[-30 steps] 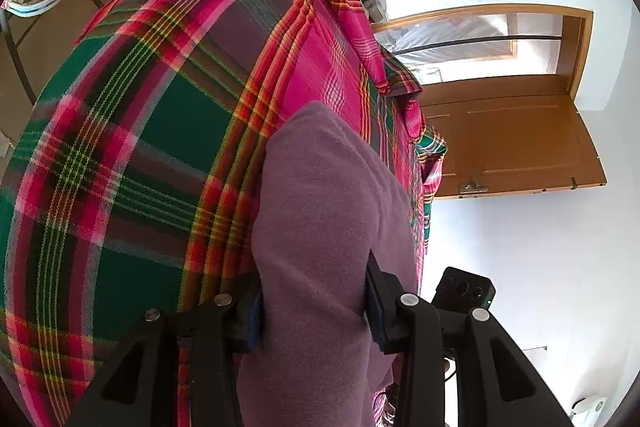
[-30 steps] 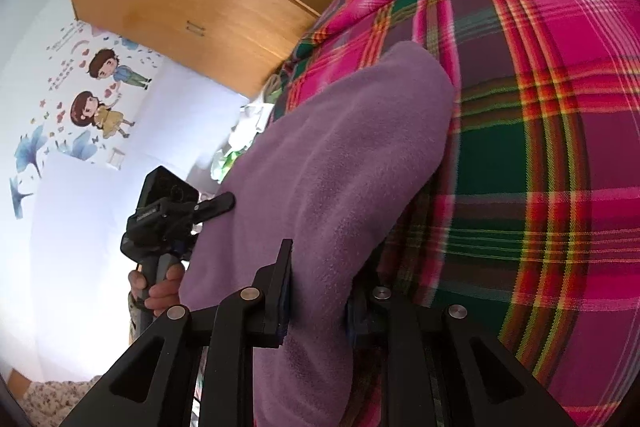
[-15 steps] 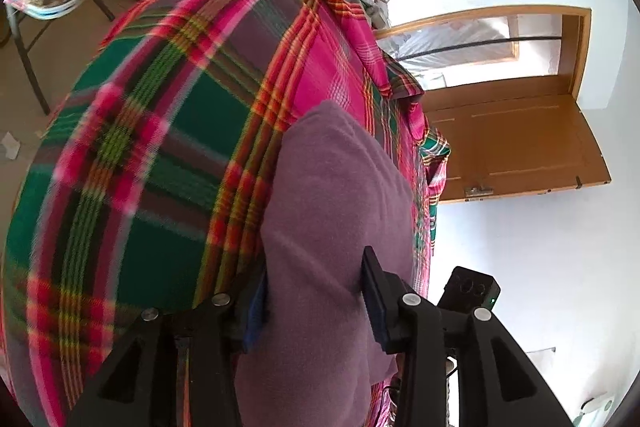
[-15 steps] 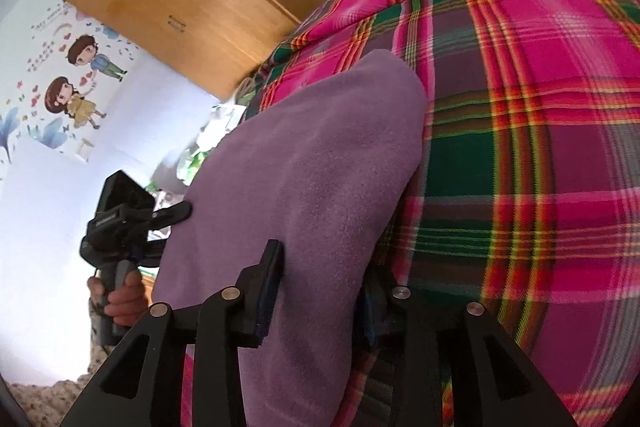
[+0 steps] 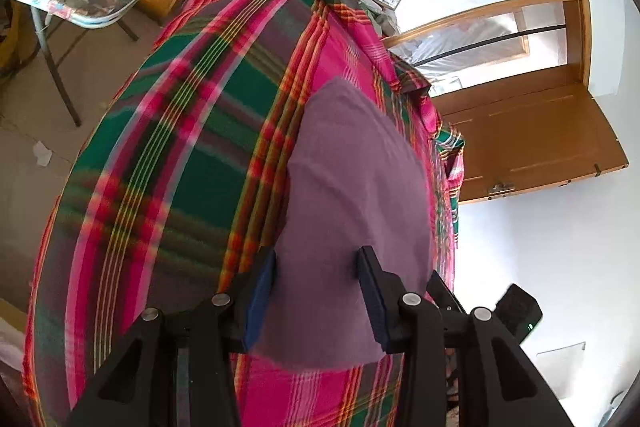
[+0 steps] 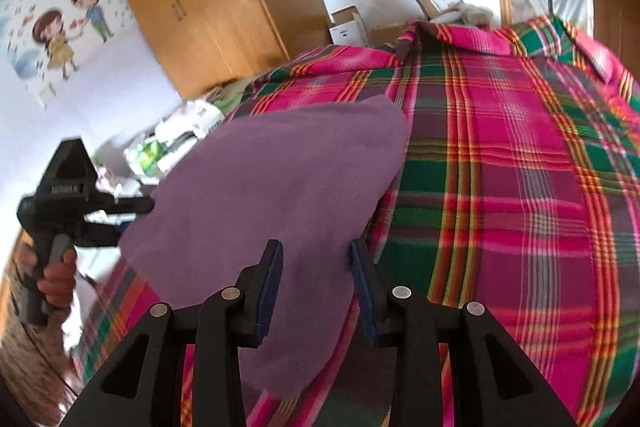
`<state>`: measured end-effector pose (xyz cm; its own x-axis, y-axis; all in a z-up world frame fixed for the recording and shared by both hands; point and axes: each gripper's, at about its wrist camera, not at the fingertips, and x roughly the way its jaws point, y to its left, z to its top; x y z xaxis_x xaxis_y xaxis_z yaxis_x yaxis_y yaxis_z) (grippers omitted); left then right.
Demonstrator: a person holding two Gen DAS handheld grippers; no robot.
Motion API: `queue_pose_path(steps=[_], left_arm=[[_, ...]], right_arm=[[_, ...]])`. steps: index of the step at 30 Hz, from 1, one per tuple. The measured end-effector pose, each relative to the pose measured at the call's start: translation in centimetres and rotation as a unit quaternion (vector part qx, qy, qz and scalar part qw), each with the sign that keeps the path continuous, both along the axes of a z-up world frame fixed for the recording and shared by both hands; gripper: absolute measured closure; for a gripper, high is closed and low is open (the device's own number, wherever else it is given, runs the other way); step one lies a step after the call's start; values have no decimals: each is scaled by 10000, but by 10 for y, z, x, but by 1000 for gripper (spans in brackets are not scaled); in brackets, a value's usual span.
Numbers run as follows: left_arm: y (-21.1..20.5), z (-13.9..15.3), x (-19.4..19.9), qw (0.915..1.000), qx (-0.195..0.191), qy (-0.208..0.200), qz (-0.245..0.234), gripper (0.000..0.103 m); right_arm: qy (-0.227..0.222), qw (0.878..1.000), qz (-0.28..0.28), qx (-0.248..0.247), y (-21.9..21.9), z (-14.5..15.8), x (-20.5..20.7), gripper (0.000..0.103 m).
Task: Fold clothes
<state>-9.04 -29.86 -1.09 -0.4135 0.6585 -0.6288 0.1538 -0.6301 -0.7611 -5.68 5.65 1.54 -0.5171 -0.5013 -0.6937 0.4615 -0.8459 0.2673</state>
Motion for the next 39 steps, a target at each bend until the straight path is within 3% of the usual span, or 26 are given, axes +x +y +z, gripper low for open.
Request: queue_pose_path(steps=[8,16,20,31,39], left_arm=[[3,-7,19,10000,-4,-4,100,61],[3,-11,32,9998,47,-44,190,61],[7,-11,40,9997,-114,-65,182,61],[38,12,69,9932,-1090,330,253,61],[86,23,95,9727,-2177,791,154,61]], right_arm=[[-229,9994,19,259,9,-21,30,67],[-245,9985,7,496,10,-26,54,67],[-239,9981,-12,576,9,-25,62,67],[-9,9980,75,635,-5,-14,95,67],[-57,9971,-63,763,-20,-18,105,66]])
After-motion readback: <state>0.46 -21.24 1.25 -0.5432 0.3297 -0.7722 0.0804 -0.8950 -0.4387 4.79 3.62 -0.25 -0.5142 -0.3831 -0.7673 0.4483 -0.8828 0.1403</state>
